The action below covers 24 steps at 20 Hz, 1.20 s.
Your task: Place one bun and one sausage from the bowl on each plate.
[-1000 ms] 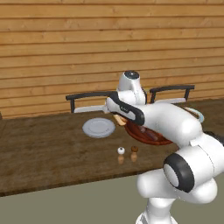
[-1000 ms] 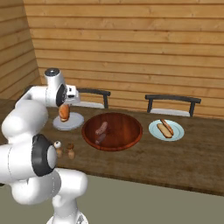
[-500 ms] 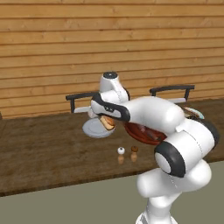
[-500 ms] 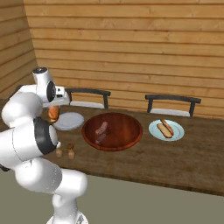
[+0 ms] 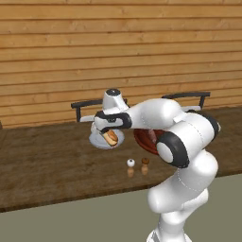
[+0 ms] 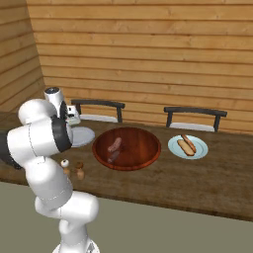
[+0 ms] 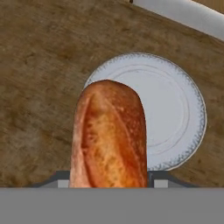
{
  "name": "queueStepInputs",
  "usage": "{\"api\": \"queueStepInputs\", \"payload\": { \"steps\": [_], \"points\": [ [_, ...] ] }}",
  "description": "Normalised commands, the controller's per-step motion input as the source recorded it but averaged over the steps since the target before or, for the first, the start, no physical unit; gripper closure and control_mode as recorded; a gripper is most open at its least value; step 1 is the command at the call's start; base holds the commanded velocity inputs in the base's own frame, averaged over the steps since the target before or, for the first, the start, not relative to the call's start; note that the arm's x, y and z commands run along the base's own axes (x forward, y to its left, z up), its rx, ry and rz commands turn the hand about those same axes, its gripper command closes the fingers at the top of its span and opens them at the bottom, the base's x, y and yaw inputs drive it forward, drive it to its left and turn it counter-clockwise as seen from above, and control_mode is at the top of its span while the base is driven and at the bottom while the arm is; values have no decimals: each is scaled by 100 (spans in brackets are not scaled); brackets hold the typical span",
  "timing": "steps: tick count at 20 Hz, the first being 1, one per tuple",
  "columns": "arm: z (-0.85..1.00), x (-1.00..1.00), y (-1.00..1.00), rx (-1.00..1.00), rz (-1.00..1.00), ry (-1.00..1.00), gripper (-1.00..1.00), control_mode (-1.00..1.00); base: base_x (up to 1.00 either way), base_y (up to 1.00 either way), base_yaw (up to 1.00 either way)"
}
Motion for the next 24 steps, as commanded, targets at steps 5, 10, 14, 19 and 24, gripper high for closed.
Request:
{"api": "queueStepInputs", "payload": {
  "steps": [5,10,14,19,24],
  "points": [
    [0,12,17,-1,2,0,100,-100,0,0,0],
    [-34,4,-3,0,0,0,100,-100,0,0,0],
    [-32,19,0,0,0,0,100,-100,0,0,0],
    [0,43,0,0,0,-2,100,-100,0,0,0],
    [-13,19,0,0,0,-1,100,-100,0,0,0]
  ]
}}
